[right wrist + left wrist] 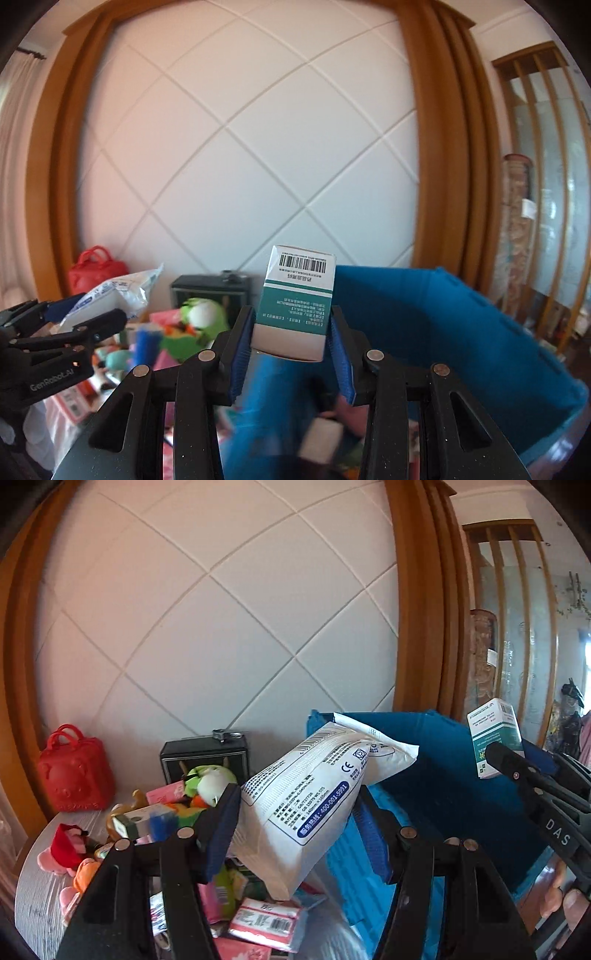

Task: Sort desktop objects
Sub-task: 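Carry wipes packet and medicine box into the blue crate and open both tools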

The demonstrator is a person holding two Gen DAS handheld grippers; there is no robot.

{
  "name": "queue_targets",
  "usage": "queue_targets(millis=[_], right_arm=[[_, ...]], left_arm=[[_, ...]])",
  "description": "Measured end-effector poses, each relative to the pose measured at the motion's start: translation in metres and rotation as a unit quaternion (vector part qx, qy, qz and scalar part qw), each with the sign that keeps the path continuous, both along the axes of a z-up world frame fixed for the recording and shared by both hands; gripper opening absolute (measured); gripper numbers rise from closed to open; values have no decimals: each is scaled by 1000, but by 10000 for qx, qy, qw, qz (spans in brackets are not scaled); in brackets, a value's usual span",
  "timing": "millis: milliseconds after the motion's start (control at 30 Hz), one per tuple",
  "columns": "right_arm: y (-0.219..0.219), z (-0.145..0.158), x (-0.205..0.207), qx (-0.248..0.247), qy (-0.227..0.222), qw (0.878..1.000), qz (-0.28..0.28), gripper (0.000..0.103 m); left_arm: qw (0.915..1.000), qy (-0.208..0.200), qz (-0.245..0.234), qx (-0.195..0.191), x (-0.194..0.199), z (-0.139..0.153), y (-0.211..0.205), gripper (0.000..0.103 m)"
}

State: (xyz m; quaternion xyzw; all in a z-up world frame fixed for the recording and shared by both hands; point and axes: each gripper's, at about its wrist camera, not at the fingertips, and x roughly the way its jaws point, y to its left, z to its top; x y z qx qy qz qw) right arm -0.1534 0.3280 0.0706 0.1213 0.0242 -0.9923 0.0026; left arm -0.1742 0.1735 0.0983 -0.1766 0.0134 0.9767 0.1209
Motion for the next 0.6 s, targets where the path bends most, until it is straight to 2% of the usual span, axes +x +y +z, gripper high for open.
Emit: queue_targets(millis=[200, 367, 467, 600], right_arm=[[78, -3, -14, 130, -120, 9974, -698, 39], [127, -15, -27, 170, -396, 9936, -1042, 39], [151, -25, -35, 283, -730, 9897, -1198, 39], [174, -40, -51, 439, -1256, 9827, -1290, 39]], left_arm=[[9987, -29, -489, -141, -10, 15, 96, 61], [9961, -293, -781, -295, -16, 18, 163, 61], [9933, -549, -920, -441, -22, 11, 196, 61], [9890, -926, -1038, -508, -34, -1, 216, 61]])
